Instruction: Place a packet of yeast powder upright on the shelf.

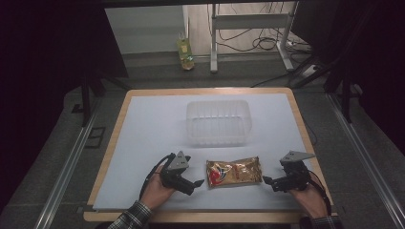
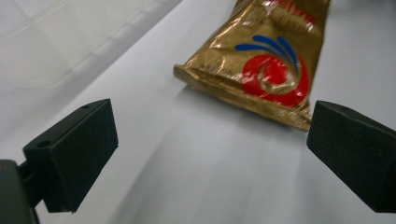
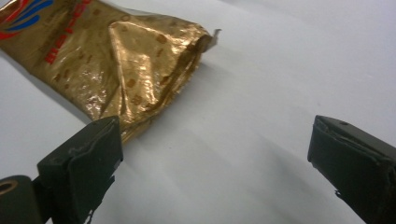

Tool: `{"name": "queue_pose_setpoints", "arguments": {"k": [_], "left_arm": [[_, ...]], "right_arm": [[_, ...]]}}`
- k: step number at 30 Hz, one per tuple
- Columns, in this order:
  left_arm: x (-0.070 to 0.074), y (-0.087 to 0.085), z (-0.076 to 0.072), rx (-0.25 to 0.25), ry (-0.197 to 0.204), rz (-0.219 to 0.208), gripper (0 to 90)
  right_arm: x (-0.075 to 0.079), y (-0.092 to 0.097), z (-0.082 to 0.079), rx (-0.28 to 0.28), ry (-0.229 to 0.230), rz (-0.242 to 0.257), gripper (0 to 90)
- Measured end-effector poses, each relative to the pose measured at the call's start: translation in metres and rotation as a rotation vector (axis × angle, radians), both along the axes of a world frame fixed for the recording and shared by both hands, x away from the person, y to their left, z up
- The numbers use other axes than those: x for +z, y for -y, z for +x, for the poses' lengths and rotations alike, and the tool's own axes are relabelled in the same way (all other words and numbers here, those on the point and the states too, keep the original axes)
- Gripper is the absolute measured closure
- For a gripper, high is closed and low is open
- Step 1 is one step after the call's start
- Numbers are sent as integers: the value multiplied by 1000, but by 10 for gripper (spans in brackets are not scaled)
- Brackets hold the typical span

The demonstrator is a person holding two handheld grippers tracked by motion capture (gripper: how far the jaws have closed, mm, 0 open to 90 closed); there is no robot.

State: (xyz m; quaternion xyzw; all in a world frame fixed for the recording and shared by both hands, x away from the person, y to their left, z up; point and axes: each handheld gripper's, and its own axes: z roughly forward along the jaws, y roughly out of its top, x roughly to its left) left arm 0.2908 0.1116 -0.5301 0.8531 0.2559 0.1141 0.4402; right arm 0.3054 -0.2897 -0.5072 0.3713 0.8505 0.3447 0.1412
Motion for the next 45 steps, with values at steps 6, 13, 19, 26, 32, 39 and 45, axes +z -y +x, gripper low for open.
{"name": "queue_pose_setpoints", "arguments": {"k": [6, 13, 19, 26, 32, 39, 45], "left_arm": [[0, 1, 0, -17, 9, -37, 9], [0, 5, 0, -13, -8, -20, 10], [2, 4, 1, -3, -16, -28, 13], [3, 6, 1, 5, -22, -14, 6], [8, 11, -1, -16, -21, -16, 45], [14, 16, -2, -47, -17, -47, 278], [15, 25, 1, -67, -22, -50, 470]], "right_arm": [[0, 2, 0, -4, 10, -4, 19], [-2, 1, 0, -3, 14, -19, 16], [-3, 1, 1, -6, 15, -18, 14], [-4, 1, 0, -13, 8, -15, 12], [-4, 1, 1, -15, 12, -15, 12], [-4, 1, 1, -22, 3, -13, 12], [-4, 1, 1, -22, 4, -10, 12]]}}
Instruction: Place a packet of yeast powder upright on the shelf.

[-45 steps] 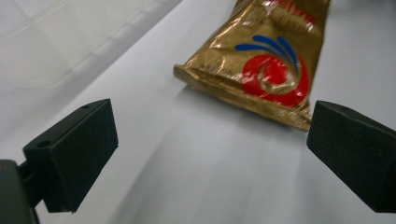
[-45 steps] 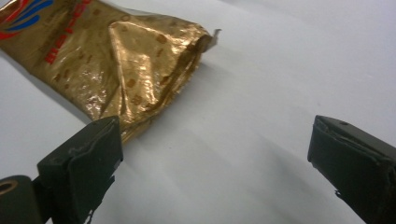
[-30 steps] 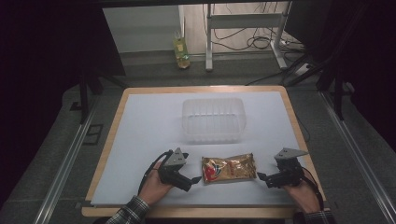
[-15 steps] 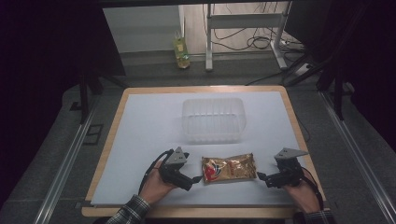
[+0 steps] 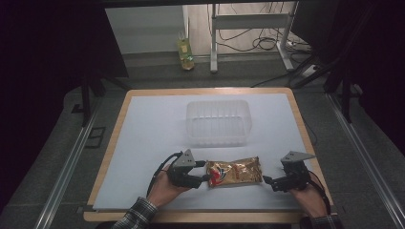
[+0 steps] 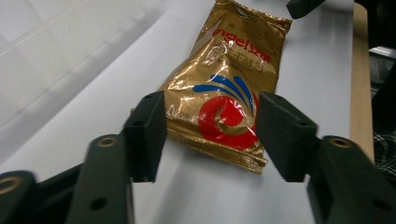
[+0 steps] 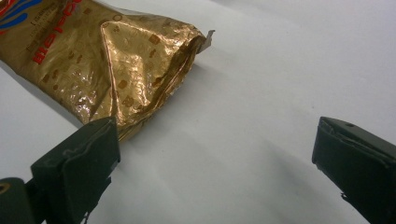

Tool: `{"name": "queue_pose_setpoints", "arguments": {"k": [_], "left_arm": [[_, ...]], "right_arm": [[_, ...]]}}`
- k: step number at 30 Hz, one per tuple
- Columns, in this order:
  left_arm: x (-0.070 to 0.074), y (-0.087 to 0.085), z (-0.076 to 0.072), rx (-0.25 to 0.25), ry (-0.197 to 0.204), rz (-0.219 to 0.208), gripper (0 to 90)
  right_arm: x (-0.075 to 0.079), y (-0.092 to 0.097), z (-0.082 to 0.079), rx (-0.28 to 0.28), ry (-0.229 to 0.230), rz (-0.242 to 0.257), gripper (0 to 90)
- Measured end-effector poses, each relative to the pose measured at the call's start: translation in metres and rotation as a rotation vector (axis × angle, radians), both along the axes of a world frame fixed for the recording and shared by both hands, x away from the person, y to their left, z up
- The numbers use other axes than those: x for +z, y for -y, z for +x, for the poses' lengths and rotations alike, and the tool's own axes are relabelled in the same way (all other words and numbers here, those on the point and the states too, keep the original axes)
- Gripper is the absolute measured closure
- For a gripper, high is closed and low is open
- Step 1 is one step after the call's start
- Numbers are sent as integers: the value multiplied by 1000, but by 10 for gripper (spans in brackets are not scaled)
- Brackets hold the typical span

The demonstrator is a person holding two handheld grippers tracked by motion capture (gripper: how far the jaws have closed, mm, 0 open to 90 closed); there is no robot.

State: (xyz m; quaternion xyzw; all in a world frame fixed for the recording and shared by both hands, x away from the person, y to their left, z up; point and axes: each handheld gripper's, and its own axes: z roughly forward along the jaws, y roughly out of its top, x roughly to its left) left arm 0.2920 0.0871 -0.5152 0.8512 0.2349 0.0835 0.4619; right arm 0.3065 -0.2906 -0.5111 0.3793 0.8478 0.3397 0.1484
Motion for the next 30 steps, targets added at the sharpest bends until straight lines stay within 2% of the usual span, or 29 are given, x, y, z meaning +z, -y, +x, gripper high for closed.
{"name": "queue_pose_setpoints", "arguments": {"k": [3, 9, 12, 17, 20, 26, 30], "left_arm": [[0, 7, 1, 6, 14, 8, 577], [-3, 19, 3, -27, 38, 1, 785], [-6, 24, 5, -42, 27, -2, 883], [-11, 32, 9, -45, 13, -6, 894], [-17, 39, 11, -46, 15, 22, 893], [-19, 37, 11, -42, -12, 18, 894], [-20, 36, 8, -39, 15, 34, 895]], "right_arm": [[0, -1, 0, 1, -4, -5, 13], [0, -2, 1, 7, -1, -8, 13], [-1, -2, 2, 9, -11, -7, 13], [-2, -4, 2, 12, -7, -9, 13], [-2, -4, 2, 14, -8, -11, 13], [-1, -3, 2, 13, -6, -11, 15], [0, -3, 1, 14, -2, -13, 15]]}}
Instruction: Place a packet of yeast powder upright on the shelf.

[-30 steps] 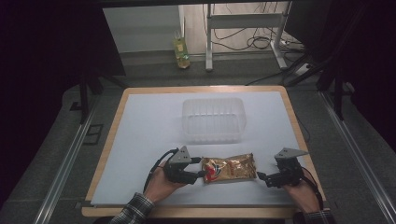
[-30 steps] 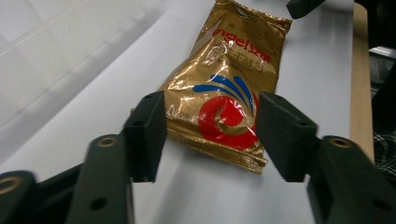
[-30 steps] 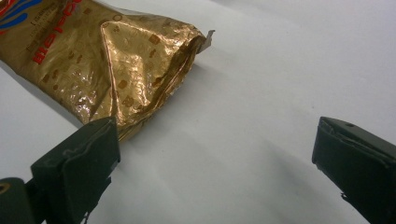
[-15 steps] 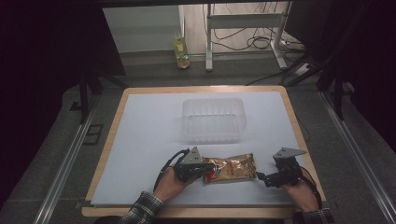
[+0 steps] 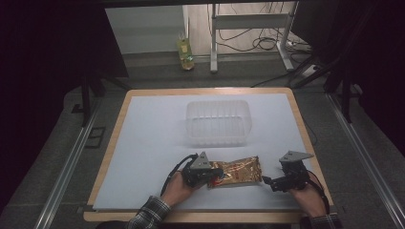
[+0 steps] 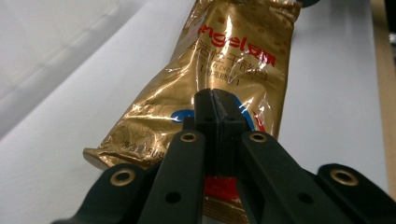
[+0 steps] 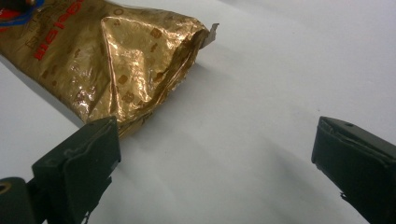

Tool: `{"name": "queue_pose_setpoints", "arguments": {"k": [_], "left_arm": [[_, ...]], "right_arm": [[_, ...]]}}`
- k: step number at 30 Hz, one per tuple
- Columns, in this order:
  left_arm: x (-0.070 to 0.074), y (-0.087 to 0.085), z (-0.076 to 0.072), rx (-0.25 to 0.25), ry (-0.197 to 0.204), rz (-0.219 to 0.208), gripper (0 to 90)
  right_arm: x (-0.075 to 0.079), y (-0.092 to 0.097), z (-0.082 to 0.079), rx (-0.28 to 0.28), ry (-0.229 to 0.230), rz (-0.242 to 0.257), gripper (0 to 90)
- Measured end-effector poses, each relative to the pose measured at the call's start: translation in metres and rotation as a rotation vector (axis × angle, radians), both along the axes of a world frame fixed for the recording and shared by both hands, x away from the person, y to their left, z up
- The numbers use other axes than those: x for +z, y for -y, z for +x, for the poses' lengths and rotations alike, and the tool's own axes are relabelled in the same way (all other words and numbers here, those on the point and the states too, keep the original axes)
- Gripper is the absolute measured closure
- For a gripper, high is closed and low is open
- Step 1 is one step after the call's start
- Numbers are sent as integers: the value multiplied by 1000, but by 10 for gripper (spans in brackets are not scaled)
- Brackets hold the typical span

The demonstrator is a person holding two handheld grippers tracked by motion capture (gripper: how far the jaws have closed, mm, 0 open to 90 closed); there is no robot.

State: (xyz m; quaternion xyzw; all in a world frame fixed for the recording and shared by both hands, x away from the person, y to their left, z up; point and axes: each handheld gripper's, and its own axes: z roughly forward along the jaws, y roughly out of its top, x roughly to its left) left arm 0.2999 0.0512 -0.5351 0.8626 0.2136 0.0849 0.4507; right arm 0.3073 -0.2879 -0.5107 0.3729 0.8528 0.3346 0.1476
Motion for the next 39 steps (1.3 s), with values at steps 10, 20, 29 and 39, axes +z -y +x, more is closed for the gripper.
{"name": "queue_pose_setpoints", "arguments": {"k": [10, 20, 29, 39], "left_arm": [[0, -8, -4, 41, -25, 22, 896], [-1, -9, -6, 47, -24, 57, 897], [-6, -9, -7, 47, -28, 115, 896], [-8, -11, -6, 37, -37, 92, 896]], "right_arm": [[2, 4, -1, -2, 11, -8, 23], [4, 5, -2, 16, 1, 7, 25], [3, 0, -3, 61, -33, 34, 25], [-2, -16, -5, 130, -67, 31, 23]]}}
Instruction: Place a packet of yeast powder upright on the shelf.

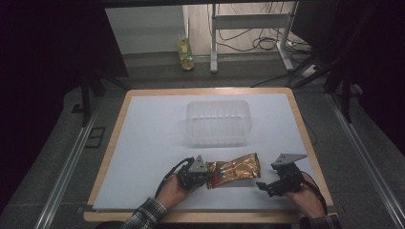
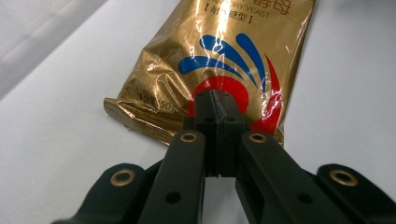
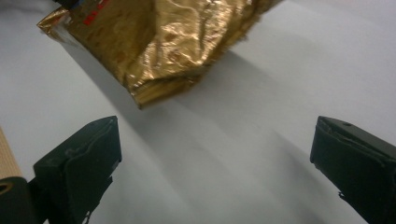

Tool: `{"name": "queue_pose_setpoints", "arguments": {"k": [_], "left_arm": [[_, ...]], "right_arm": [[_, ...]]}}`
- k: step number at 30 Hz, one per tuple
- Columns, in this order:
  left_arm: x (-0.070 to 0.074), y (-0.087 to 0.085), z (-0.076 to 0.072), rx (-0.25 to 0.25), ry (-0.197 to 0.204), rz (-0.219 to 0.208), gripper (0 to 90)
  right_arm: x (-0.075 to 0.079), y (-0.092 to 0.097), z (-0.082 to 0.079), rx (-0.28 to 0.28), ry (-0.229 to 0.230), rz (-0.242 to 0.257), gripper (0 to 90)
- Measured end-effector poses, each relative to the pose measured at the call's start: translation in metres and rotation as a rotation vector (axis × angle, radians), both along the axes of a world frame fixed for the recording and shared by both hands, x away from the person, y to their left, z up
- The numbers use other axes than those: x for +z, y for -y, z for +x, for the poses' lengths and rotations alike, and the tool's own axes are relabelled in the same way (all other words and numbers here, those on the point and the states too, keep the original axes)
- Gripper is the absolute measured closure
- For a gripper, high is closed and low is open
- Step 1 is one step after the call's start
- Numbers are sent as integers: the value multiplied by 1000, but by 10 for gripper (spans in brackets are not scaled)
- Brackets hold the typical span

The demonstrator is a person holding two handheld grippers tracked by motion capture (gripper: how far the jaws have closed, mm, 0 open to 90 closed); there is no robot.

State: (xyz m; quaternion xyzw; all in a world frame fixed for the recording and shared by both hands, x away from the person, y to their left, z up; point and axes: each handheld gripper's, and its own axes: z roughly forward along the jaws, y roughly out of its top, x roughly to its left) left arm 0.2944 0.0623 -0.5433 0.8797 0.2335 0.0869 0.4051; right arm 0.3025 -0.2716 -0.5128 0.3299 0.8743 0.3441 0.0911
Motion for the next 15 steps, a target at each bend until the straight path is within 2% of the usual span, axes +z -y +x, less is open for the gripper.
{"name": "queue_pose_setpoints", "arguments": {"k": [6, 10, 15], "left_arm": [[0, -1, 0, 5, -6, -8, 896], [0, -2, 1, -4, -7, -3, 896], [0, -2, 2, -3, -15, -9, 896]], "right_arm": [[-1, -12, 2, 31, -28, 5, 23], [-2, -20, 4, 54, -38, 28, 22], [-4, -30, 10, 74, -79, 62, 23]]}}
